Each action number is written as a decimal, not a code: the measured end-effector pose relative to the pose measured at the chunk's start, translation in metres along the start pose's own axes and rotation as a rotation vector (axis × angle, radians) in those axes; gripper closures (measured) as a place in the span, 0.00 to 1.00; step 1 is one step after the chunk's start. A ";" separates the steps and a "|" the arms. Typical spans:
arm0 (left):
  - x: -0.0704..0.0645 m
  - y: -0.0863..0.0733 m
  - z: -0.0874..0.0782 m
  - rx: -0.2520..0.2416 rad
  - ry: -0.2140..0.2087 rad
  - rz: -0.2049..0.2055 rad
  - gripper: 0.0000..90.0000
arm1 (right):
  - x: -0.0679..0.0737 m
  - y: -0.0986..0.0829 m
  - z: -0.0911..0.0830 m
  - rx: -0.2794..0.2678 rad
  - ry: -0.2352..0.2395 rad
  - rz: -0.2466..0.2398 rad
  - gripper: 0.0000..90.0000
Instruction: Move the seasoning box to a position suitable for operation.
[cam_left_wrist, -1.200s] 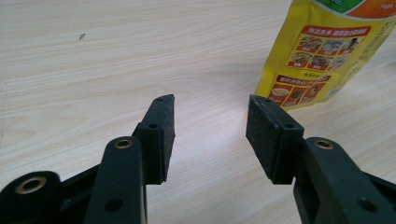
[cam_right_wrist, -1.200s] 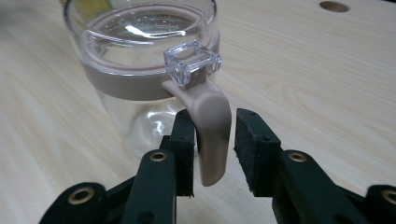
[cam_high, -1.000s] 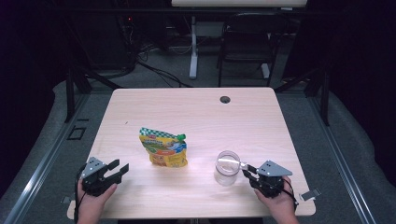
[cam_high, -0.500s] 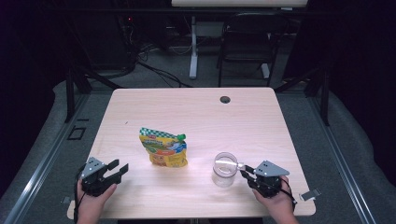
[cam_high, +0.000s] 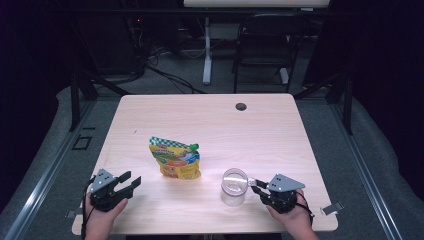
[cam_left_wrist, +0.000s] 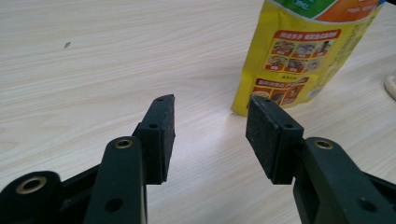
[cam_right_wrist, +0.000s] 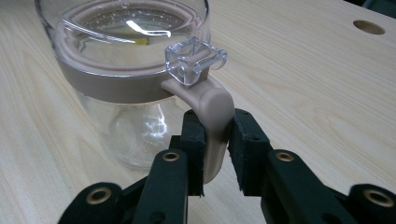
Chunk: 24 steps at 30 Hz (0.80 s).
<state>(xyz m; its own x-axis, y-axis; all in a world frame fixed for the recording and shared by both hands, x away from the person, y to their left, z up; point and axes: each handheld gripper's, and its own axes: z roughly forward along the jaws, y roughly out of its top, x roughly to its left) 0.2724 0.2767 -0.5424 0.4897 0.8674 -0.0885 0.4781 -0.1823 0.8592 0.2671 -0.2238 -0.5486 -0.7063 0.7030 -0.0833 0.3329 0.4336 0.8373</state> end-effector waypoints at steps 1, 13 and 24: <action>-0.001 0.000 0.000 0.000 -0.003 -0.002 0.58 | 0.001 0.000 0.001 -0.005 0.002 0.001 0.84; -0.021 0.005 -0.001 0.000 -0.047 0.012 0.61 | -0.001 -0.002 -0.010 -0.040 0.037 0.097 0.73; -0.050 0.011 0.009 0.023 -0.130 0.065 0.66 | 0.002 -0.002 -0.034 -0.058 -0.035 0.220 0.69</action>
<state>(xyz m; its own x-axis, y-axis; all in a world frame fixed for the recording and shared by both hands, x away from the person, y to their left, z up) 0.2602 0.2272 -0.5328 0.6101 0.7861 -0.0986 0.4577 -0.2481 0.8538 0.2438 -0.2423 -0.5326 -0.5983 0.7966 0.0868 0.4392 0.2353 0.8670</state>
